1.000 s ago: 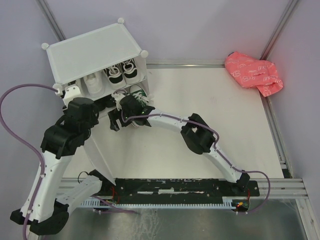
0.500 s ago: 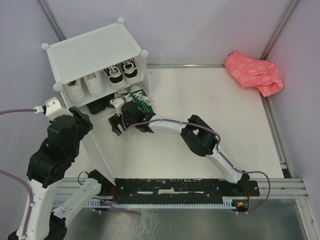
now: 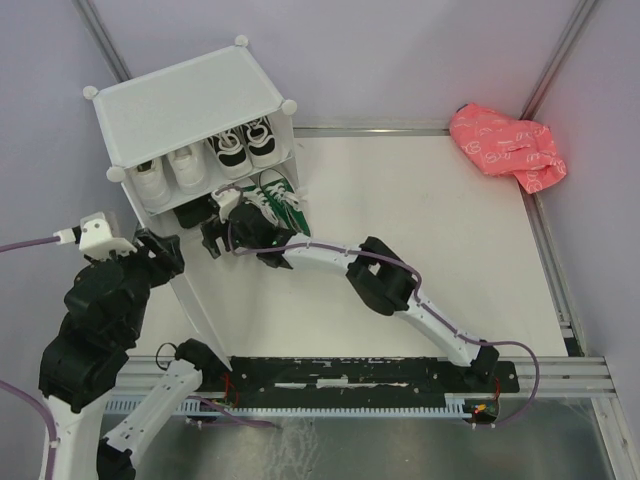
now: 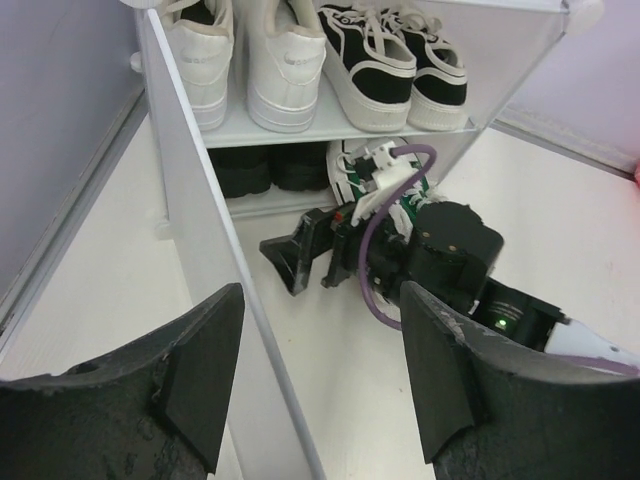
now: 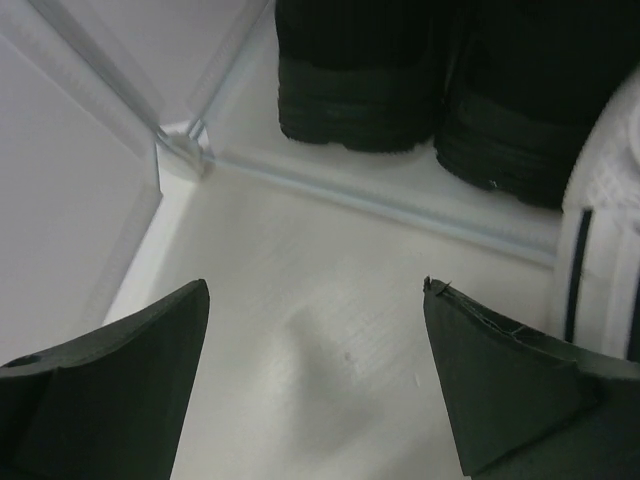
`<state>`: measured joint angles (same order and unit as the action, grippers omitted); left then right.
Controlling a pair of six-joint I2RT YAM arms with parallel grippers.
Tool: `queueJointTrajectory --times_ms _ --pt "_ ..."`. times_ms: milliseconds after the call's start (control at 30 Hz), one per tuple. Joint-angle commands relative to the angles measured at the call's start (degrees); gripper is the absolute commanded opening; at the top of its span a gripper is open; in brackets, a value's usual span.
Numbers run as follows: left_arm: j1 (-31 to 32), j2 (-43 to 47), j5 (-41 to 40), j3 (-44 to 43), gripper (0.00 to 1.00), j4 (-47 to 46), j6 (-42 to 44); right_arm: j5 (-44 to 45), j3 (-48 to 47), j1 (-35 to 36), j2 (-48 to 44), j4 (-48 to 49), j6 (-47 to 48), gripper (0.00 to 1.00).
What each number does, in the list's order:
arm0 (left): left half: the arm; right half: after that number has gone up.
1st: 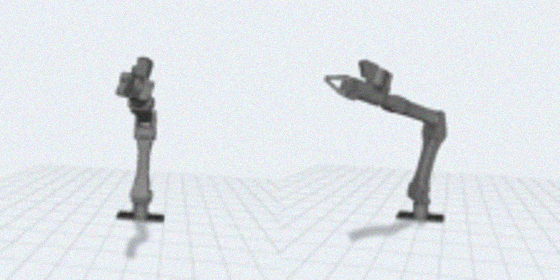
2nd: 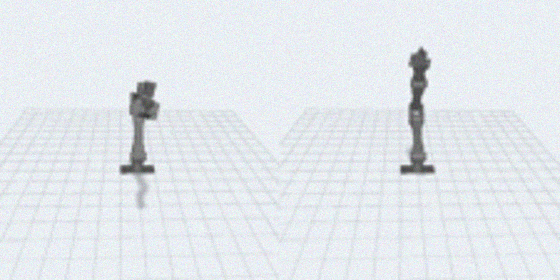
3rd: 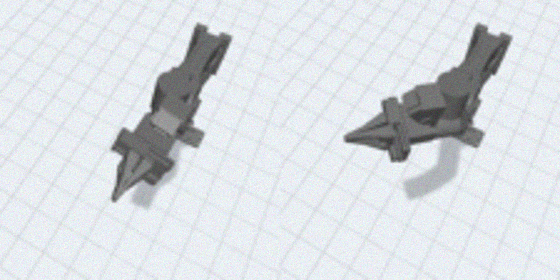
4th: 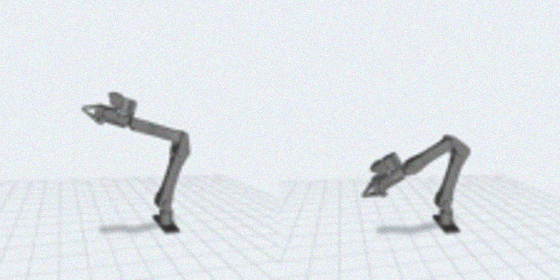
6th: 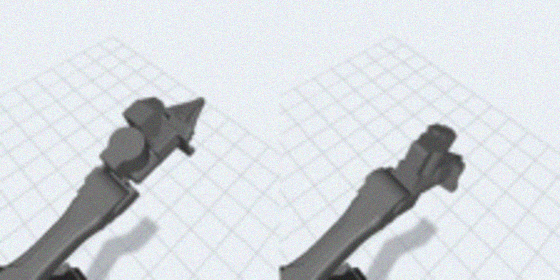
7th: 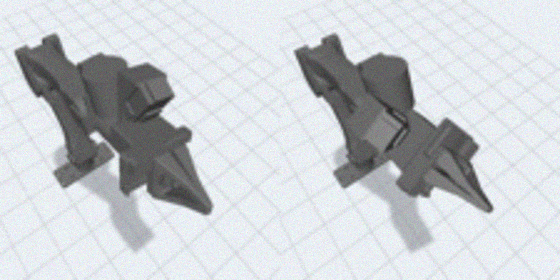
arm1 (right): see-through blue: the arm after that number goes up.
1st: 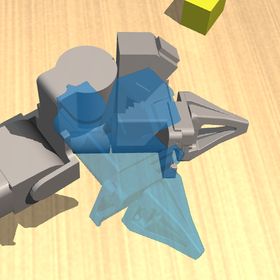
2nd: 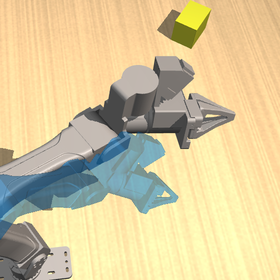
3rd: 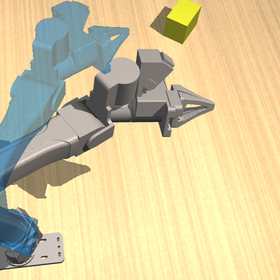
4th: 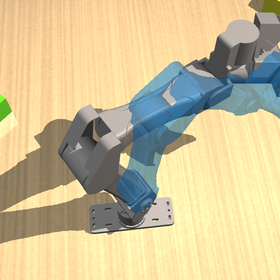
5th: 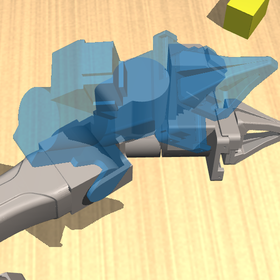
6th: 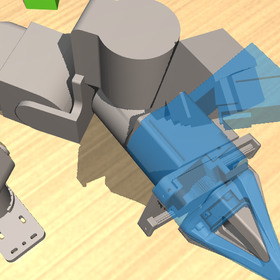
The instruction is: Place and organize the shoes in the shoe cabinet
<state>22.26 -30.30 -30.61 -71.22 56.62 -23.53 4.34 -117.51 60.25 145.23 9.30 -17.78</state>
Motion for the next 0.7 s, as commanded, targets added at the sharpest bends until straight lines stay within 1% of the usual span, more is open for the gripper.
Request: queueJointTrajectory --times_ms 0,67,133,233,267,300,367,433,567,600,667 --pt "-0.28 2.07 3.08 -2.37 0.71 -2.76 5.46 3.99 -12.15 1.33 6.1 -1.47 -1.72 0.95" --pt "-0.34 2.66 3.47 -2.47 0.71 -3.24 5.88 3.89 -15.9 1.15 8.85 -1.6 -2.08 0.96" --pt "-0.31 3.3 3.89 -2.04 0.71 -4.59 6.35 4.42 -18.59 1.18 11.34 -0.46 -2.04 1.0" --pt "-0.33 3.69 5.31 -1.18 0.72 -7.01 6.56 4.75 -22.7 0.78 14.47 -0.99 -2.38 0.99" --pt "-0.35 3.37 6.28 -1.12 0.72 -7.8 6.69 4.41 -22.46 0.53 14.45 -0.8 -3.47 0.99" --pt "-0.31 2.89 7.34 -1.33 0.72 -8.51 6.86 3.75 -21.05 0.04 13.6 0.03 -4.86 0.99" --pt "-0.38 1.05 8.18 -2.78 0.72 -9.04 7.22 2.85 -15.21 -0.65 9.88 2.17 -5.99 0.99" --pt "-0.29 -0.45 8.07 -4.31 0.71 -9.39 7.34 3.51 -6.76 -0.79 4.6 4.85 -4.45 0.99" --pt "-0.38 -2.03 10.8 -5.33 0.71 -10.62 7.44 2.92 5.25 -0.97 -6.99 6.31 -0.54 0.99" --pt "-0.44 -2.43 11.71 -5.33 0.7 -10.32 7.37 2.23 7.91 -0.9 -9.88 6.05 0.44 0.99" --pt "-0.45 -3.12 13.52 -5.28 0.65 -9.83 7.42 0.73 13.31 -0.93 -15.35 5.86 2.76 0.99"
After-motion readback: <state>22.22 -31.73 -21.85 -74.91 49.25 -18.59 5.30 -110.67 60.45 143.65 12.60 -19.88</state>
